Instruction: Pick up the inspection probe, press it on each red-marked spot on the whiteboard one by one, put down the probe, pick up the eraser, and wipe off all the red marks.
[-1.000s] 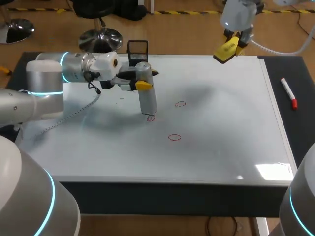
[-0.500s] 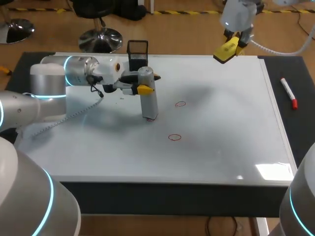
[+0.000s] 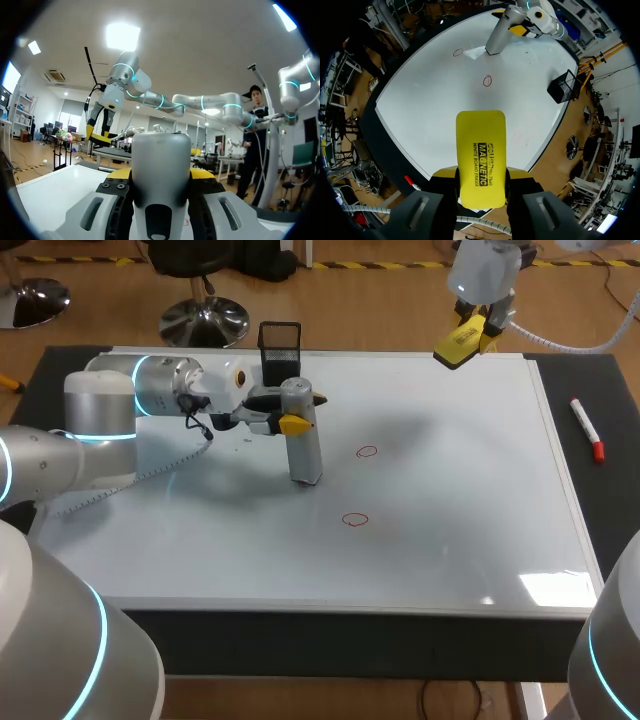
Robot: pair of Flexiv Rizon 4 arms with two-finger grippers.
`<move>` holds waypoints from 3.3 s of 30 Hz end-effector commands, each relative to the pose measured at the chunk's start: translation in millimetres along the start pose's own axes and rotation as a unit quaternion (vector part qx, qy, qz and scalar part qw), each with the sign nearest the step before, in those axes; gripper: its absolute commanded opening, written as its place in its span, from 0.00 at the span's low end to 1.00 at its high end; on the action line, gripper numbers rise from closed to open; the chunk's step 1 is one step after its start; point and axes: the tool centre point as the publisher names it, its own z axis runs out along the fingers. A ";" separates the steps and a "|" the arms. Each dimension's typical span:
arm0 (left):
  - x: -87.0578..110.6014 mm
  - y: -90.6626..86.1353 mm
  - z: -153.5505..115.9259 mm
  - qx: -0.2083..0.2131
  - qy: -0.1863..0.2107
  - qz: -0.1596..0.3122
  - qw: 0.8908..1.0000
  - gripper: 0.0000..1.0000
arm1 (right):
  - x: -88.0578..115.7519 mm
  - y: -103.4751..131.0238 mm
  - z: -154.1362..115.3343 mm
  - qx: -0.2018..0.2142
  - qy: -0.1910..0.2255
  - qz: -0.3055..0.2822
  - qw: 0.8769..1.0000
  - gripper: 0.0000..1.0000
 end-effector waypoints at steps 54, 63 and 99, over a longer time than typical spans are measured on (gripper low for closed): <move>-92.5 -90.5 -136.9 -0.039 -0.183 0.096 0.978 0.00 | 0.6 -0.1 -0.9 0.001 0.001 -0.001 1.000 0.00; -99.2 -86.9 -155.3 -0.034 -0.207 0.090 0.974 0.00 | 0.6 -0.1 -0.9 0.001 0.001 -0.001 1.000 0.00; -99.3 -79.5 -163.2 -0.032 -0.227 0.083 0.970 0.00 | 0.0 33.4 19.2 -0.009 0.022 -0.041 0.999 0.00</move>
